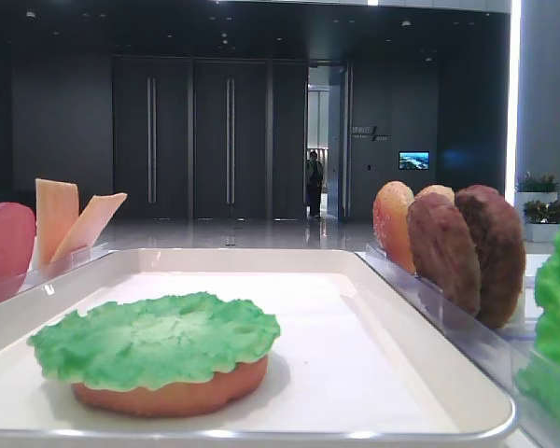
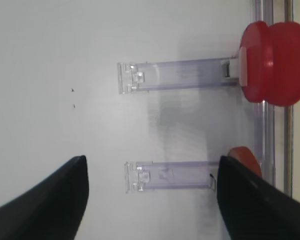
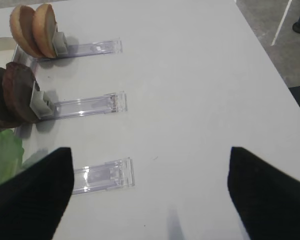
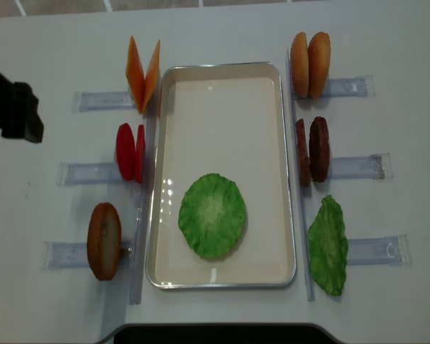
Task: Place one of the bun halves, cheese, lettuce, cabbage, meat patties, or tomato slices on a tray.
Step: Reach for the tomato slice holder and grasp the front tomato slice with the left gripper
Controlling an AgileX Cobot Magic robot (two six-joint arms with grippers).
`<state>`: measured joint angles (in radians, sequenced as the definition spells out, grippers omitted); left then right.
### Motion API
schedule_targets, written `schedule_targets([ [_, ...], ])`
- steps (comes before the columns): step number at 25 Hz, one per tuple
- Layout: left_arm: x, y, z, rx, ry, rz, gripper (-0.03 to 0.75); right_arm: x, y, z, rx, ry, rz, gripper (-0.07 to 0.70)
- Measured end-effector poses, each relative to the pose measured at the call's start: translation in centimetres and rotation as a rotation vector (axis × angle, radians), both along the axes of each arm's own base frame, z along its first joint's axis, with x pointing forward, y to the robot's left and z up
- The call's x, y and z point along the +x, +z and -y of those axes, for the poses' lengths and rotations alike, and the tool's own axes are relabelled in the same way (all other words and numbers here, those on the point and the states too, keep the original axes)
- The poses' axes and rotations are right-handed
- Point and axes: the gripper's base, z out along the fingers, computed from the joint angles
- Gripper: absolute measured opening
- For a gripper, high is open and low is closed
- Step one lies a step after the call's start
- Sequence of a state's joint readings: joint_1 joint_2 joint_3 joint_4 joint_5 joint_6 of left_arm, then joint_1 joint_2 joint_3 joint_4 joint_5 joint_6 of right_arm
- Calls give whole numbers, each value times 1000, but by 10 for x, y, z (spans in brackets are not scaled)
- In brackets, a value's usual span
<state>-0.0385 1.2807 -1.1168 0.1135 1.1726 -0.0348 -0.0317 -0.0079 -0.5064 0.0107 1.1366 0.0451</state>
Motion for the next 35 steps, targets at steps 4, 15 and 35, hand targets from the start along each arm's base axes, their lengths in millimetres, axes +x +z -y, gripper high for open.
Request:
schedule_targets([
  [4, 32, -9, 2, -4, 0, -41, 608, 0, 0, 0, 0, 0, 0, 592],
  [15, 67, -41, 4, -15, 0, -129, 601, 0, 0, 0, 0, 0, 0, 592],
  [35, 68, -40, 25, -80, 115, -111, 591, 0, 0, 0, 0, 0, 2, 592],
])
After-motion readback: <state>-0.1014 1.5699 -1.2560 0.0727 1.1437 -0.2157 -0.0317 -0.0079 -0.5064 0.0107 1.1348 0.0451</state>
